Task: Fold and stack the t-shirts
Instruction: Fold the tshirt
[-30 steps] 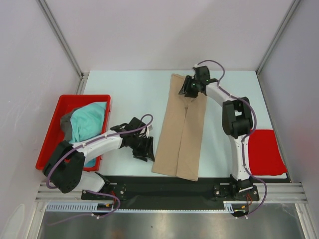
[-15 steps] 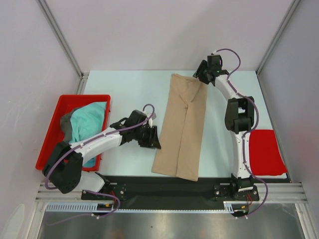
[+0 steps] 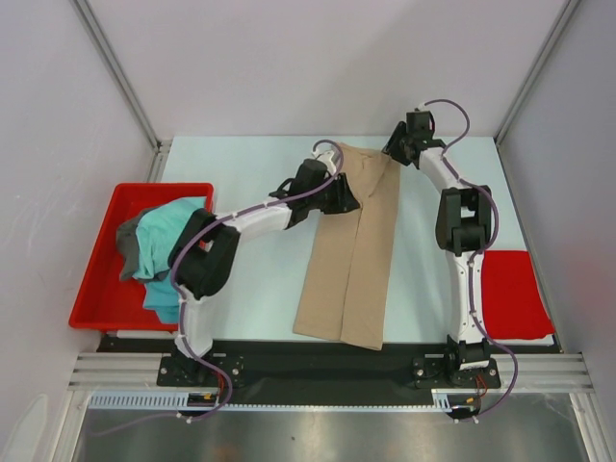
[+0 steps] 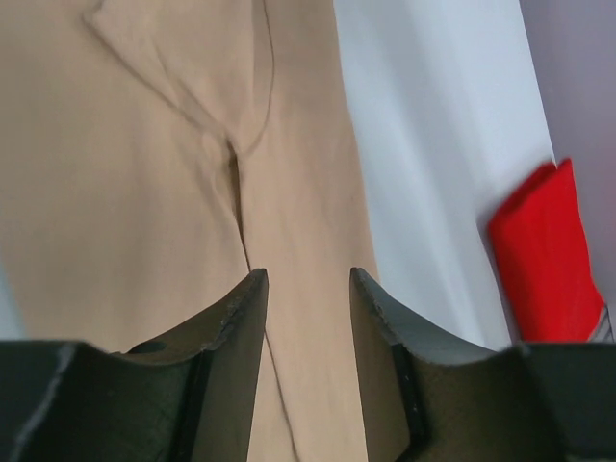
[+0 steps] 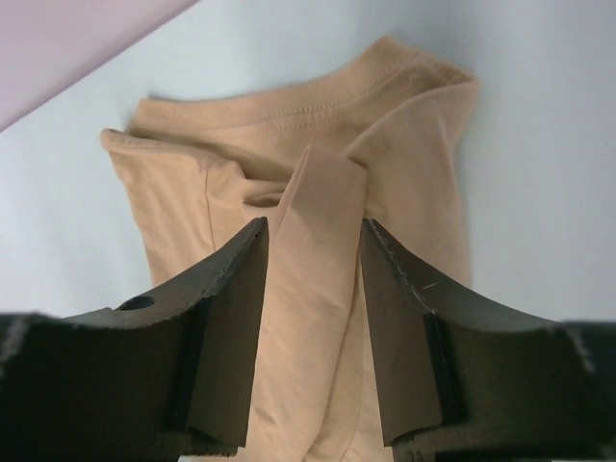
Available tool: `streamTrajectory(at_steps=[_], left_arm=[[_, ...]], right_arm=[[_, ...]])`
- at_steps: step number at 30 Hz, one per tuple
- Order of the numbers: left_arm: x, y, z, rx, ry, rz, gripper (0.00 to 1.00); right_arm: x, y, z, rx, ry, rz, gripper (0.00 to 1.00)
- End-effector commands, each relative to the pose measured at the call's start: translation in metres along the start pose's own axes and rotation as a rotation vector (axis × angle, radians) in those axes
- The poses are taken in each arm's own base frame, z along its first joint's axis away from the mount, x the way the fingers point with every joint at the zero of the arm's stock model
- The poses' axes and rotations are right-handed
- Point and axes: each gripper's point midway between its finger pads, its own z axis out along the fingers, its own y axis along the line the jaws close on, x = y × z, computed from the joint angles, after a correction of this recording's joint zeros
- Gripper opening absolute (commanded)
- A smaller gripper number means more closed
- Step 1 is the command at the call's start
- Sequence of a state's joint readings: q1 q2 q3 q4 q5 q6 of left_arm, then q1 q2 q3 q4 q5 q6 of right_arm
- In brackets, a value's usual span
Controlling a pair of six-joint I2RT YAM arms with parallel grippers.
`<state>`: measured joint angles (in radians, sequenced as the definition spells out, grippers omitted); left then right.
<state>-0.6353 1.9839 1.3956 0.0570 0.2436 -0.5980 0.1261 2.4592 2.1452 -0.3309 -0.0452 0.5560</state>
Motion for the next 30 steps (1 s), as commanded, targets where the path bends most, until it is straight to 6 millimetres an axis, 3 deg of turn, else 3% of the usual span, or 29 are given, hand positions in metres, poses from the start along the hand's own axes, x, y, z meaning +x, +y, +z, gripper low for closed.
streamTrajectory(at_steps=[1, 8, 19, 30], left_arm=[[-0.058, -0.014, 0.02, 0.023, -0.168, -0.023, 0.45], [-0.096, 0.011, 0.053, -0.047, -0.271, -0.072, 0.41], [-0.084, 0.063, 0.091, -0.215, -0.242, -0.117, 0.48], [-0.084, 0.074, 0.116, -0.208, -0.223, -0.15, 0.48]], right_arm=[[-0.023, 0.008, 0.002, -0.03, -0.075, -0.026, 0.48], [-0.018, 0.003, 0.014, -0.04, -0.065, -0.003, 0.47], [-0.013, 0.005, 0.016, -0.045, -0.063, 0.003, 0.47], [-0.01, 0.012, 0.019, -0.049, -0.063, 0.008, 0.48]])
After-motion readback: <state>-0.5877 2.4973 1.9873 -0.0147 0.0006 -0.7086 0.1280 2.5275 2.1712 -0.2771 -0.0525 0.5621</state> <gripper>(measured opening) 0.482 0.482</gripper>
